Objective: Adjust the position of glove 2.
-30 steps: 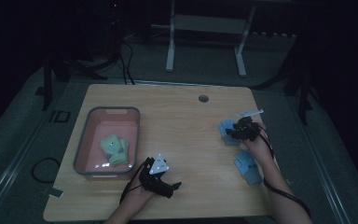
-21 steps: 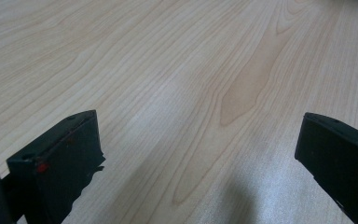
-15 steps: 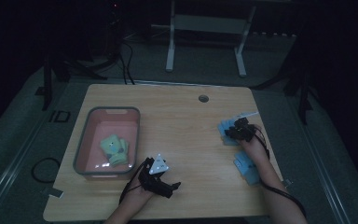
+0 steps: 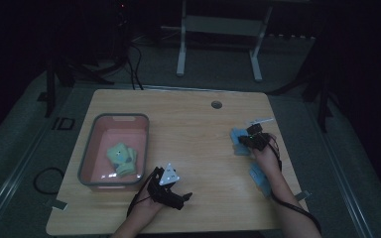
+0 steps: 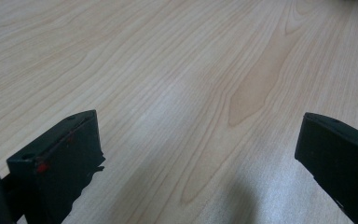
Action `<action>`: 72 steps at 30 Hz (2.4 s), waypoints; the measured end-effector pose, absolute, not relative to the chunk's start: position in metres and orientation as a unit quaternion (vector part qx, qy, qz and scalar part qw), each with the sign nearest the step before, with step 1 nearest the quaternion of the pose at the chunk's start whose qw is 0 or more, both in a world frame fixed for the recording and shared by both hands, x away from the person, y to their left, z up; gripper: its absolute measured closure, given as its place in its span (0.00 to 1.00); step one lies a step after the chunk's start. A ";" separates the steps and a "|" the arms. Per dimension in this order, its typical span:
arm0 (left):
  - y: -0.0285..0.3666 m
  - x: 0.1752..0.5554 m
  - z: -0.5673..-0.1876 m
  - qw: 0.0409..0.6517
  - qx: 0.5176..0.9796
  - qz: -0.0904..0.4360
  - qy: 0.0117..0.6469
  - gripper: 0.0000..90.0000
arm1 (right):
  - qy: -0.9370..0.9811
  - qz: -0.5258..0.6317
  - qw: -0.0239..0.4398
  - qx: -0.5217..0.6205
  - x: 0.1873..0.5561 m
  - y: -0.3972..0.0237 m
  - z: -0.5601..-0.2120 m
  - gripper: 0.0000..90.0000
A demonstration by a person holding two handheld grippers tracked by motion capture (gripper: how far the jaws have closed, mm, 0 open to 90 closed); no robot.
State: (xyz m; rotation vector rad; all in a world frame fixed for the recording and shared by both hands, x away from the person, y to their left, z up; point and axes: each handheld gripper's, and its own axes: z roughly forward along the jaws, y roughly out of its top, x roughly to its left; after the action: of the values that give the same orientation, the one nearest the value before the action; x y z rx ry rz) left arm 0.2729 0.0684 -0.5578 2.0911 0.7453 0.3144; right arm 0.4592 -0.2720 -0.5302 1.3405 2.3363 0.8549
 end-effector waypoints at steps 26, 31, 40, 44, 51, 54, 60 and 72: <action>0.069 0.273 -0.555 0.438 0.836 0.137 0.301 0.01 | 0.794 0.377 0.167 0.447 0.360 -0.178 -0.447 0.94; 0.069 0.272 -0.553 0.445 0.829 0.148 0.304 0.01 | 0.794 0.368 0.166 0.455 0.350 -0.167 -0.461 0.94; 0.070 0.273 -0.554 0.445 0.831 0.146 0.300 0.01 | 0.787 0.362 0.152 0.477 0.333 -0.156 -0.490 0.93; 0.070 0.272 -0.554 0.446 0.830 0.148 0.299 0.01 | 0.781 0.357 0.135 0.495 0.326 -0.158 -0.507 0.93; 0.069 0.272 -0.554 0.446 0.831 0.145 0.299 0.01 | 0.783 0.341 0.123 0.505 0.316 -0.160 -0.529 0.93; 0.069 0.272 -0.555 0.444 0.833 0.144 0.297 0.01 | 0.786 0.336 0.129 0.502 0.315 -0.160 -0.533 0.92; 0.069 0.272 -0.555 0.449 0.832 0.140 0.294 0.01 | 0.794 0.318 0.138 0.499 0.317 -0.158 -0.547 0.79; 0.070 0.272 -0.556 0.443 0.836 0.142 0.293 0.01 | 0.821 0.316 0.165 0.447 0.316 -0.154 -0.541 0.65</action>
State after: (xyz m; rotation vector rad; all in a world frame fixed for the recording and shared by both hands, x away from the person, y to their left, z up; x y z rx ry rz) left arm 0.2723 0.0696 -0.5559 2.0730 0.7266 0.3527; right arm 0.3163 -0.1538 -0.5414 1.2727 2.3386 0.8992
